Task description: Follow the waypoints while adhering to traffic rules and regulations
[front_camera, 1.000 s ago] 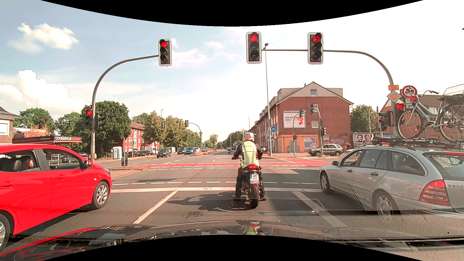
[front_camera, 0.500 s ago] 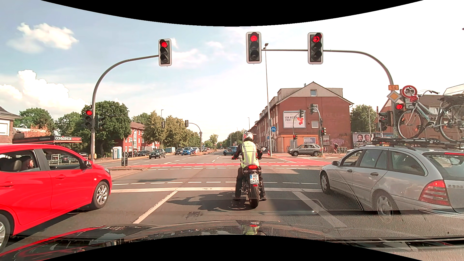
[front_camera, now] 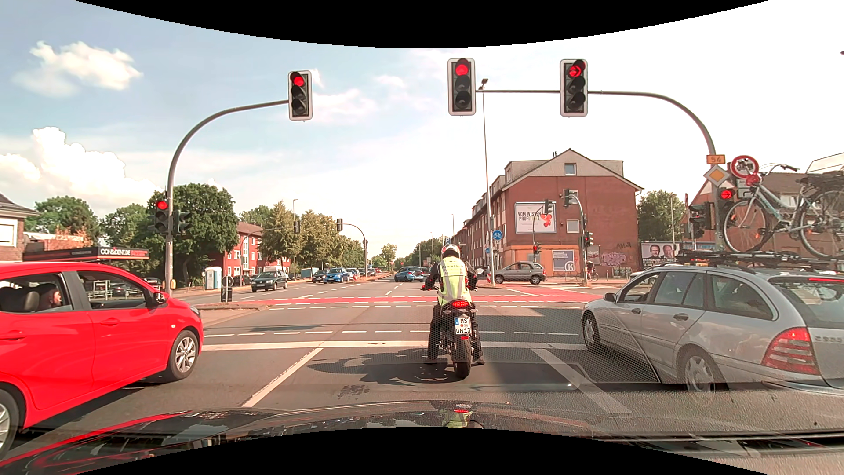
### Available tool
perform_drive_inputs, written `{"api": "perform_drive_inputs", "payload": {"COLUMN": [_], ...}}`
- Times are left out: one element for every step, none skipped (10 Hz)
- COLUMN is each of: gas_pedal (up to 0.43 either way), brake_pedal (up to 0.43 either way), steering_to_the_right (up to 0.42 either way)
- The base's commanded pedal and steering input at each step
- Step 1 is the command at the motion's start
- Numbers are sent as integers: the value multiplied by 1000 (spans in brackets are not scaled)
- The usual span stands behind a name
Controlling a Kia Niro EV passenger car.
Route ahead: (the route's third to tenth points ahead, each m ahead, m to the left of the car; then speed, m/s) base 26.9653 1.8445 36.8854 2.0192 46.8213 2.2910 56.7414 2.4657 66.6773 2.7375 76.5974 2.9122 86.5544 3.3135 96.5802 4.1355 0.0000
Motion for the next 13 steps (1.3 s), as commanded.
{"api": "perform_drive_inputs", "payload": {"gas_pedal": [0, 0, 0, 0, 0, 0, 0, 0, 0, 0, 0, 0, 0], "brake_pedal": [0, 0, 0, 0, 0, 0, 0, 0, 0, 0, 0, 0, 0], "steering_to_the_right": [10, 10, 10, 10, 10, 10, 10, 10, 10, 10, 10, 10, 10]}}
